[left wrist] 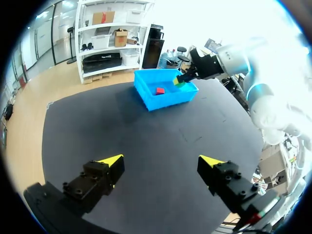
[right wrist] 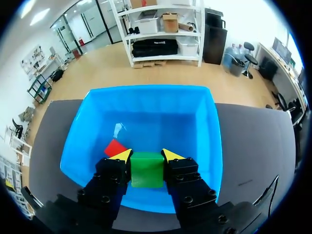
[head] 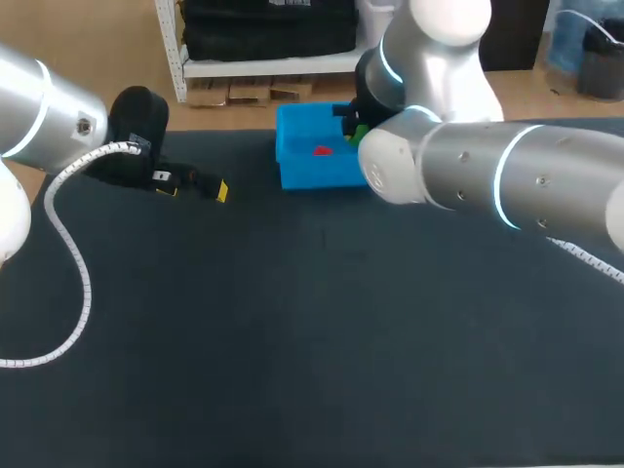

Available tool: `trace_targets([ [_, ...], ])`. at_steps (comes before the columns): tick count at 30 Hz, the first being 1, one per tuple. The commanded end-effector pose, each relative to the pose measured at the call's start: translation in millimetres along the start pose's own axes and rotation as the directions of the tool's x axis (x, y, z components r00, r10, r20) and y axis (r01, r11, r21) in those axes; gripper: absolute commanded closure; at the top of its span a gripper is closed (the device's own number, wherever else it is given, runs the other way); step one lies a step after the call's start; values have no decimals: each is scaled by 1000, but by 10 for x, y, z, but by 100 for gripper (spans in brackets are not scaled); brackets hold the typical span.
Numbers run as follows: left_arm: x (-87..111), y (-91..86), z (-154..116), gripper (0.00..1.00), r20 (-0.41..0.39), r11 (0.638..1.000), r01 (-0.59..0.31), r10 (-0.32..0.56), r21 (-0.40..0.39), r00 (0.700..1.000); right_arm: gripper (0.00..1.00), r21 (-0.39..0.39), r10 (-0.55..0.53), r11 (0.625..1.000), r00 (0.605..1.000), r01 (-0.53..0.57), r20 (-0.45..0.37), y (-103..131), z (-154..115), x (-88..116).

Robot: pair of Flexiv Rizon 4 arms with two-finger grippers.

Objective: Use the left arm to pick the red cube and place it into the blue plastic box first, then use the right arm to grasp the green cube and put it into the same blue plastic box after the first action is fully finished.

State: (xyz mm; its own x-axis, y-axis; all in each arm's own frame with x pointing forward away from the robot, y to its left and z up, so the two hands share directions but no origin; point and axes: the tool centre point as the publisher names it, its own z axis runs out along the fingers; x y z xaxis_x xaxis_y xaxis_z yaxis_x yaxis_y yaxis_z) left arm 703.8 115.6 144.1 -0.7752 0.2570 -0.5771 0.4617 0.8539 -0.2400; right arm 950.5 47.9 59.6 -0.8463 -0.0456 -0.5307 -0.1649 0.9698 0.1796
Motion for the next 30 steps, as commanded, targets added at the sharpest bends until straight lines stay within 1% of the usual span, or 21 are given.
trace_targets([
  [1, 7, 13, -2, 0, 4, 1000, -2, 2, 6, 1000, 100, 7, 1, 1000, 1000, 0, -14, 1, 61, -30],
  [8, 7, 13, -2, 0, 4, 1000, -2, 2, 6, 1000, 100, 25, 5, 1000, 1000, -4, -30, -5, 96, -20],
  [9, 7, 13, -2, 0, 4, 1000, -2, 2, 6, 1000, 76, 28, 7, 1000, 999, -6, -31, -6, 99, -20],
  [10, 7, 13, -2, 0, 4, 1000, -2, 2, 6, 1000, 12, 28, 9, 1000, 999, -8, -32, -9, 102, -21],
  [11, 7, 13, -2, 0, 4, 1000, -2, 2, 6, 1000, 0, 30, 11, 1000, 999, -10, -33, -11, 104, -22],
  [15, 7, 13, -2, 0, 4, 1000, -2, 2, 6, 1000, 0, 33, 19, 999, 999, -18, -35, -14, 104, -21],
  [19, 7, 13, -2, 0, 4, 1000, -2, 2, 6, 1000, 0, 21, 28, 999, 999, -28, -27, 1, 9, -18],
  [27, 7, 13, -2, 0, 4, 1000, -2, 2, 6, 1000, 0, -35, 17, 999, 1000, -17, 9, 88, -385, -37],
  [30, 7, 13, -2, 0, 4, 1000, -2, 2, 6, 1000, 0, -53, 8, 999, 1000, -8, 4, 109, -543, -21],
])
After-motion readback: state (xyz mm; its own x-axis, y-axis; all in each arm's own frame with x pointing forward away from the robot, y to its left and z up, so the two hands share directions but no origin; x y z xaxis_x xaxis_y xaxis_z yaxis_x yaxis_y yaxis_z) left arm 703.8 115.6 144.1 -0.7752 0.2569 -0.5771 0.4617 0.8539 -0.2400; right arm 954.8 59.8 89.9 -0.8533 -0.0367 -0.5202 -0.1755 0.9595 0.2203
